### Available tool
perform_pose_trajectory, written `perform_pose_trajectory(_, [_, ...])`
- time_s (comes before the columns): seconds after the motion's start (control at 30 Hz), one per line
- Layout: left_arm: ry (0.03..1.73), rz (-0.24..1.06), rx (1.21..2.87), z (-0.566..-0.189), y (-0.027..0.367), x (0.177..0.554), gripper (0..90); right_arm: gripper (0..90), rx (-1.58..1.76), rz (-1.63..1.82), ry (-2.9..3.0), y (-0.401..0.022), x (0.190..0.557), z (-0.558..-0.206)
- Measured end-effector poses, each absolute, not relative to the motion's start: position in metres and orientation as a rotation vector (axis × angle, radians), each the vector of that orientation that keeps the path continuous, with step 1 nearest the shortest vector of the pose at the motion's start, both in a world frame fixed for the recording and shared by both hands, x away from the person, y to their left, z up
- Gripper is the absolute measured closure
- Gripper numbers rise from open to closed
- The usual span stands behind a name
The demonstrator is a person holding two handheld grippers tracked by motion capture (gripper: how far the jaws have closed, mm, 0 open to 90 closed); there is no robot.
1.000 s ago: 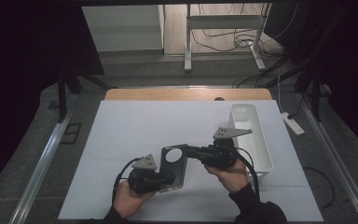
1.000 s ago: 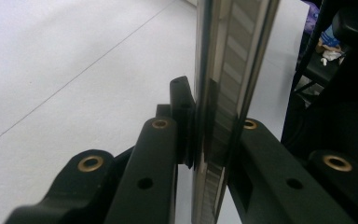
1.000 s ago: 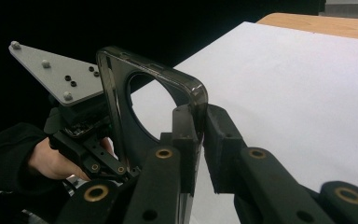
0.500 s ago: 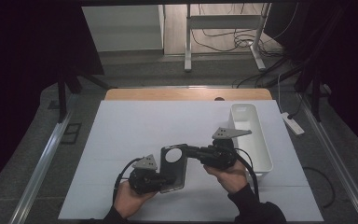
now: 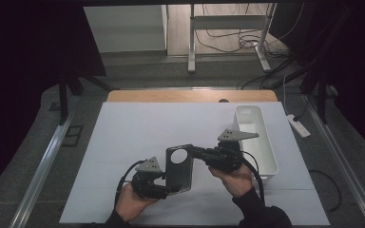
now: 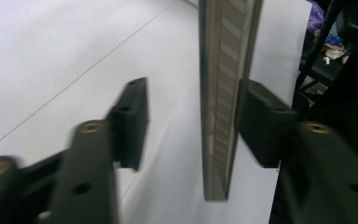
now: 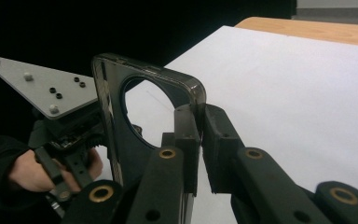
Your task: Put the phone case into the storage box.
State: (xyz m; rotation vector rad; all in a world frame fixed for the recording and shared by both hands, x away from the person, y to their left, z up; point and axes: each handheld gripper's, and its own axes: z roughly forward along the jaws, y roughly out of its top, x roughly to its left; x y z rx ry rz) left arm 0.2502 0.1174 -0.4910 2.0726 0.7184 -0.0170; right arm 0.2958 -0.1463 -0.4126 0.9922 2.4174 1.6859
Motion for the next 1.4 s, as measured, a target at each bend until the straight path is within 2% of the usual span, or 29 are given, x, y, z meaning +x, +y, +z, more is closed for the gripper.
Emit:
perform_pose_trajectory(0.13, [0.732,-0.004,2.072,-0.489,0.120,0.250,23.9,84.8,0.981,1.655,2.389,-0.148,0.294,-0.410])
perform_pose_trajectory(0.33, [0.759,0.018,2.062,-0.486,0.131,0.248,10.2,85.2,0.982,1.598,2.346,-0.152,0.293,-0.404])
perform_pose_trajectory(0.57, [0.780,0.023,2.055,-0.484,0.144,0.245,8.6,88.9,0.991,1.566,2.322,-0.155,0.294,-0.404])
perform_pose_trajectory(0.8, [0.778,0.023,2.054,-0.484,0.144,0.244,8.9,89.1,1.014,1.557,2.319,-0.156,0.295,-0.406])
perform_pose_trajectory(1.4, [0.755,0.034,2.071,-0.488,0.148,0.242,2.4,89.1,1.006,1.558,2.286,-0.159,0.294,-0.402])
